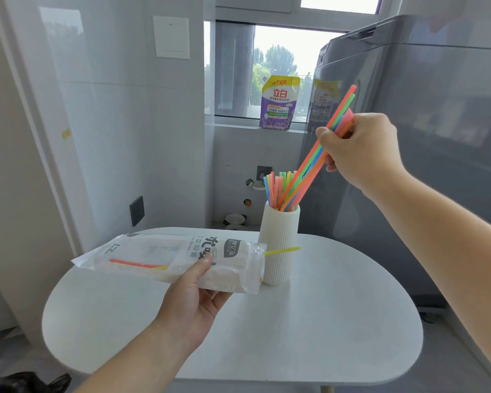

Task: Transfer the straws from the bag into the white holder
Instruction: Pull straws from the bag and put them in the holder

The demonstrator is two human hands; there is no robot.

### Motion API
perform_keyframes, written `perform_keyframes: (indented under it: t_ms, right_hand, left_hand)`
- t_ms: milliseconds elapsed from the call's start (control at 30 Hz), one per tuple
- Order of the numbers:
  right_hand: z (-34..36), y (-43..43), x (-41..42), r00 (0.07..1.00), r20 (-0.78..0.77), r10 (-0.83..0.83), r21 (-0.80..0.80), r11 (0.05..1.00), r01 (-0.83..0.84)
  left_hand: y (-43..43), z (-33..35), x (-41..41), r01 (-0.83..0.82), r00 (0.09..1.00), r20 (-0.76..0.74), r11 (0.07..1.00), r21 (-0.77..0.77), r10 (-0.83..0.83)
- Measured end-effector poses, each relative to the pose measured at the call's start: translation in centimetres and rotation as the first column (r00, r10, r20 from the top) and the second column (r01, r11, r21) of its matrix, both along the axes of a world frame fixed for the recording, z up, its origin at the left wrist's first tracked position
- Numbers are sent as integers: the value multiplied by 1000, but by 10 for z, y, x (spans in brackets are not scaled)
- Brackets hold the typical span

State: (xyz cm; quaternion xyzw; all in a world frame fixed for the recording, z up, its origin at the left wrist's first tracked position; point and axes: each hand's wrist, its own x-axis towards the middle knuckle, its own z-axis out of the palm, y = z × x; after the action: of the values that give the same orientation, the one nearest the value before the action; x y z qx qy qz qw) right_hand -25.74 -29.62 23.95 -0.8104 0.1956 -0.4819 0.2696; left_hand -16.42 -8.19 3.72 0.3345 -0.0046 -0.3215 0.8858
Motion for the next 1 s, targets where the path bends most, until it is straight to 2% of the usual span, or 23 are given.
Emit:
perform_keyframes:
  t_ms: [300,567,733,900,1000]
  right_hand:
    - [-2,-8,24,992,-108,-59,-15,998,58]
    - [-1,-12,31,987,-137,-81,-46,996,75]
    - [-10,-15,38,974,-213,-72,-36,997,65]
    - [-23,-20,48,931,-364,1,53,998,20]
    - [-34,-22,52,913,-407,-24,-20,1000,17]
  left_hand:
    - [0,-1,0,4,1000,-7,1000,-4,-4]
    - [-1,-2,2,1,1000,-18,1000,-4,-1]
    - [-1,-3,1,4,1000,-12,1000,6,-4]
    - [-1,-3,1,11,1000,-6,1000,12,-11]
    - [-1,-3,2,9,1000,-3,1000,15,-9]
